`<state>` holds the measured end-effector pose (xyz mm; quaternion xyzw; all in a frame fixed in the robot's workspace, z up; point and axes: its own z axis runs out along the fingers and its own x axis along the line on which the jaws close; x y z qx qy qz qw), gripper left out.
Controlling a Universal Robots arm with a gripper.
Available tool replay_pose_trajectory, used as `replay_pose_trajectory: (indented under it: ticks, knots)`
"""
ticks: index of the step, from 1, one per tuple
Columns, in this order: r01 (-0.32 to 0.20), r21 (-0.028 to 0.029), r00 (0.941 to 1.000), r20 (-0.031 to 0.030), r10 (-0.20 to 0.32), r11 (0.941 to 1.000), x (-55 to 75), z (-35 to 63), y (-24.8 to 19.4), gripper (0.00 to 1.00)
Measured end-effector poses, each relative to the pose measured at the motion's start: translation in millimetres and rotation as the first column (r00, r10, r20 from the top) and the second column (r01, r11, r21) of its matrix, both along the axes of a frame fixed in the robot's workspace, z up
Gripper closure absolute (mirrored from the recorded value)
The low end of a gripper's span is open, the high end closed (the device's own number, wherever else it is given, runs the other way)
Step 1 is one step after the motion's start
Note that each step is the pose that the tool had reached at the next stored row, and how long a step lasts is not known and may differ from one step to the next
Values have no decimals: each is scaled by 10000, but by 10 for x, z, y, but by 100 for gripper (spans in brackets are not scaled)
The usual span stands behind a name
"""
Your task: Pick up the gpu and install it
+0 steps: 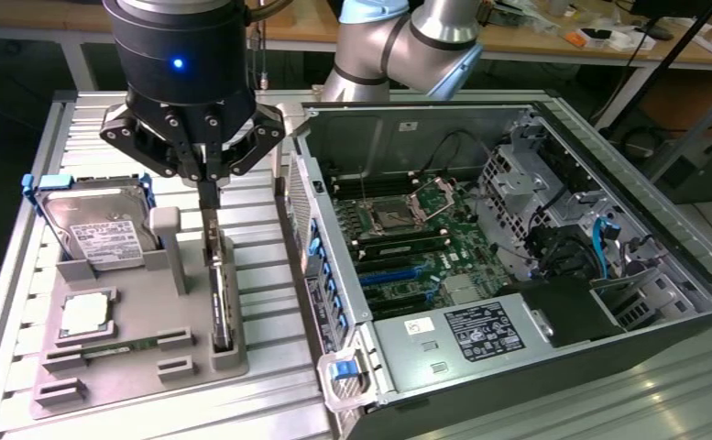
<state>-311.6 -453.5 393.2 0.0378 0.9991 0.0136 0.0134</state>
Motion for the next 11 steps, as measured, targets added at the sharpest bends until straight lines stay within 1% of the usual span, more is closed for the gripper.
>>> replay_pose_trajectory:
  ticks: [1, 3, 4, 7, 9, 11]
  knots:
    - [0, 0, 10000, 0, 0, 10000, 0, 0, 0, 89]
    - [0, 0, 10000, 0, 0, 10000, 0, 0, 0, 76]
    - [0, 1, 10000, 1, 0, 10000, 0, 0, 0, 76]
    - [0, 0, 10000, 0, 0, 10000, 0, 0, 0, 58]
    - [0, 0, 10000, 0, 0, 10000, 0, 0, 0, 58]
    - [0, 0, 10000, 0, 0, 10000, 0, 0, 0, 46]
